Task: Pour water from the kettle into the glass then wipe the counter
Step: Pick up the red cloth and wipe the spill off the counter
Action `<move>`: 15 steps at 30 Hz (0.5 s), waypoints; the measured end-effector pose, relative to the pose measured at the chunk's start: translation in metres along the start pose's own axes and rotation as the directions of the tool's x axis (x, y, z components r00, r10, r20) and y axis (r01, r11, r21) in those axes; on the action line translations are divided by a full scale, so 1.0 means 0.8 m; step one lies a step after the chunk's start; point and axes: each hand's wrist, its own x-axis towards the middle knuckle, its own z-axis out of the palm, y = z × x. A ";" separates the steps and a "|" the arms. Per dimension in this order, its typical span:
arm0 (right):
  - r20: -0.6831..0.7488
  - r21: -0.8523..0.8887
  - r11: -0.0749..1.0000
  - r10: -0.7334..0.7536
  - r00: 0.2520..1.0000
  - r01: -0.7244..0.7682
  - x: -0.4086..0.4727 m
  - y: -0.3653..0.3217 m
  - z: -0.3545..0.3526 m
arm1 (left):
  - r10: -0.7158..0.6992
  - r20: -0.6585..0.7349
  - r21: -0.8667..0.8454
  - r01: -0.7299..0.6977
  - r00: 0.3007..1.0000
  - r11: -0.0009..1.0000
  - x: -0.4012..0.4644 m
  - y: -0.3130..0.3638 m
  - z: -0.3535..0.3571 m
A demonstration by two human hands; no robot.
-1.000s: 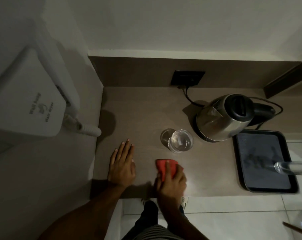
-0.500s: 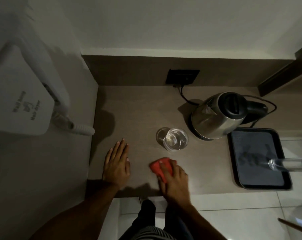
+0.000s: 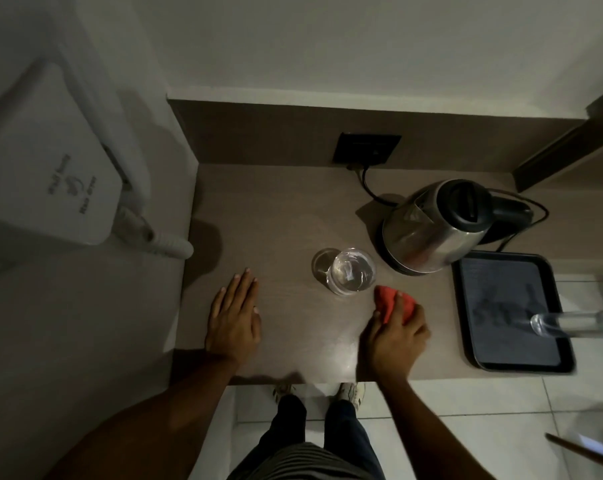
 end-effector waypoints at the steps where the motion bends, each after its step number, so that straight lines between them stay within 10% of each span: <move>1: 0.005 0.006 1.000 -0.007 1.000 0.007 -0.015 -0.009 0.007 | 0.000 0.000 0.003 0.000 1.000 1.000 0.000 0.001 0.000; 6: 0.166 0.037 0.967 -0.254 0.953 0.251 -0.102 -0.055 0.040 | 0.014 0.033 0.037 -0.015 0.999 0.999 0.002 0.001 0.000; 13: 0.388 0.244 0.663 -0.736 0.555 0.708 -0.098 -0.043 0.000 | 0.026 0.072 0.073 -0.031 0.997 0.997 0.002 0.005 -0.006; 15: 0.397 0.308 0.673 -0.733 0.552 0.673 -0.068 -0.011 -0.036 | 0.035 0.081 0.079 -0.042 0.996 0.996 0.001 0.008 -0.010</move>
